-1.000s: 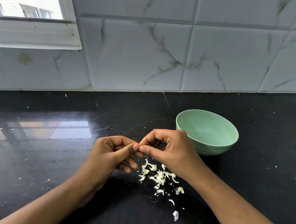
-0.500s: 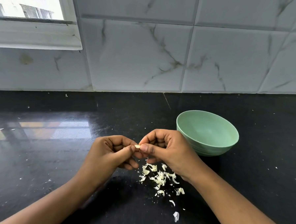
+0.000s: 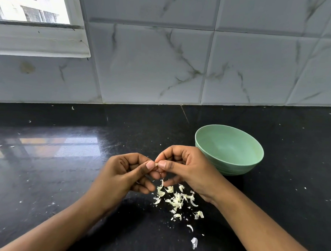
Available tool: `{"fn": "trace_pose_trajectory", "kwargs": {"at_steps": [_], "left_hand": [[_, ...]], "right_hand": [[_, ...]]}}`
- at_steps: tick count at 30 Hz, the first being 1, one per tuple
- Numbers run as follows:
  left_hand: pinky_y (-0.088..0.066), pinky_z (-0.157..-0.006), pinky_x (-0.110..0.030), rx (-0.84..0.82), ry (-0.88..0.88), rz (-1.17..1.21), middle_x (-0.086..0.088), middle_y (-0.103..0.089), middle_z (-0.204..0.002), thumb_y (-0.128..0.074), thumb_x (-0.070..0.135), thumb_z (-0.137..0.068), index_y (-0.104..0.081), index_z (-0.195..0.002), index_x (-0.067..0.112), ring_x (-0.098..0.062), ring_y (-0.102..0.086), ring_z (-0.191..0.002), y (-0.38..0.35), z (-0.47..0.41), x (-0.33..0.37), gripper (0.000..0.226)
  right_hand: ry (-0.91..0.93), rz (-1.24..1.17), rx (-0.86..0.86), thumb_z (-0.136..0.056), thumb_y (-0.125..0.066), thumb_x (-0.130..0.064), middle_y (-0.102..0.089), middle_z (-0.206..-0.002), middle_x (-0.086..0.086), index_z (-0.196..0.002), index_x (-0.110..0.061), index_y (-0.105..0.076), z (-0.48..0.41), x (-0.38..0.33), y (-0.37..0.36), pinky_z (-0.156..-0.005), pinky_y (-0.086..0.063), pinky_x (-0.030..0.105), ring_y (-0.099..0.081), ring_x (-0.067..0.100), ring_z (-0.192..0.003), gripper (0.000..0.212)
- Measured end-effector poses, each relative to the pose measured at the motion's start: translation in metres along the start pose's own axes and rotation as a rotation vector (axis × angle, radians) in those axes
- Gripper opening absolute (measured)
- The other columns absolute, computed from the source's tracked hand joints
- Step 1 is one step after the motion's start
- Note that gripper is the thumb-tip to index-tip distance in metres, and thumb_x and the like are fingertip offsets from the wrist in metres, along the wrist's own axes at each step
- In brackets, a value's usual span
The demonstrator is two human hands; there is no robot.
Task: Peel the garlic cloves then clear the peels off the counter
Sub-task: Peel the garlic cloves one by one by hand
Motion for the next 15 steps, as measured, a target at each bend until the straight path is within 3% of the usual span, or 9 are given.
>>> {"fn": "trace_pose_trajectory", "kwargs": {"at_steps": [10, 15], "left_hand": [[-0.051, -0.046, -0.021, 0.005, 0.050, 0.021, -0.015, -0.073, -0.076, -0.061, 0.019, -0.073, -0.068, -0.084, 0.000, -0.016, -0.065, -0.052, -0.0012, -0.0012, -0.0044, 0.024], [-0.051, -0.046, -0.019, 0.058, 0.025, -0.004, -0.013, -0.072, -0.069, -0.065, 0.021, -0.066, -0.069, -0.080, 0.000, -0.015, -0.065, -0.051, 0.0001, -0.0008, -0.0041, 0.025]], "right_hand": [[-0.085, -0.017, 0.012, -0.093, -0.055, -0.005, -0.065, -0.072, 0.001, -0.089, -0.007, -0.067, 0.0004, 0.0024, 0.0057, -0.057, -0.057, 0.026, -0.063, 0.008, -0.069, 0.012], [0.052, 0.218, 0.072, -0.080, -0.074, -0.021, -0.072, -0.077, 0.012, -0.084, -0.011, -0.069, -0.0009, 0.0000, 0.0054, -0.062, -0.059, 0.035, -0.070, 0.032, -0.078, 0.011]]}}
Point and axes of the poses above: each hand's wrist, its own z-axis away from the middle knuckle, its own y-axis out of the back of the hand, x = y × z, the point moved 6 cm from there along -z, towards the middle knuckle
